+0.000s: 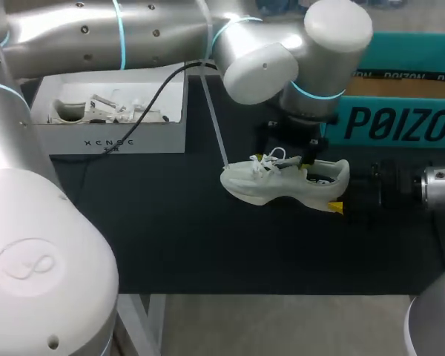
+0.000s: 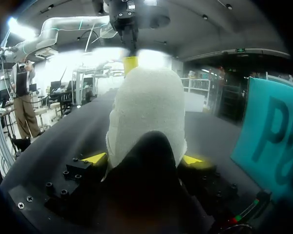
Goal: Take the shoe out of the shoebox, open the shoe tongue, remove and reinsert the insole, then place the shoe into the shoebox
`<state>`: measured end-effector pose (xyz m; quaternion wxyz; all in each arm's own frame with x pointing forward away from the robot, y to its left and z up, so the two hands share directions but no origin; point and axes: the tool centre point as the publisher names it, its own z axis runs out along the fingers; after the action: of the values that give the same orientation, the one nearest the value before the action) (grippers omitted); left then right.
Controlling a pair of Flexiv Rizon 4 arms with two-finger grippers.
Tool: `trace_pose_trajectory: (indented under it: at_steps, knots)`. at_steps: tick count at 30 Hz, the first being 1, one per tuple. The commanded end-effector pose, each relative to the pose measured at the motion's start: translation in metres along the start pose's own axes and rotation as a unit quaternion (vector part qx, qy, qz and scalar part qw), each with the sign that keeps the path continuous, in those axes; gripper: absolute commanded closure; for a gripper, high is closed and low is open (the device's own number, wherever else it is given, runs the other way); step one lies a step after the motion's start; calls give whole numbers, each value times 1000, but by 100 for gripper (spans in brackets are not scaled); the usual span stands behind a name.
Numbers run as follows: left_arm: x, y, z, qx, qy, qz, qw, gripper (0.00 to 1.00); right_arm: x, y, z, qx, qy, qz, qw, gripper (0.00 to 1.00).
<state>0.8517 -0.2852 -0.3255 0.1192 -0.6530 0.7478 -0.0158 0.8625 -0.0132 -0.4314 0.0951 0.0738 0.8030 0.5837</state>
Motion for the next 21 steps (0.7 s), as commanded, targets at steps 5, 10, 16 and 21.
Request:
trace_pose_trajectory:
  at_steps: [5, 10, 16, 21]
  knots:
    - [4, -4, 13, 2, -35, -5, 999, 0, 1, -3, 2, 1, -1, 0, 1000, 100]
    - [12, -5, 14, 0, -21, 1, 1000, 0, 1, -3, 2, 1, -1, 0, 1000, 100]
    - [27, -5, 2, 10, -2, 13, 1000, 0, 1, -3, 2, 1, -1, 0, 1000, 100]
    - [32, -8, 10, 15, -7, 16, 1000, 0, 1, -3, 2, 1, -1, 0, 1000, 100]
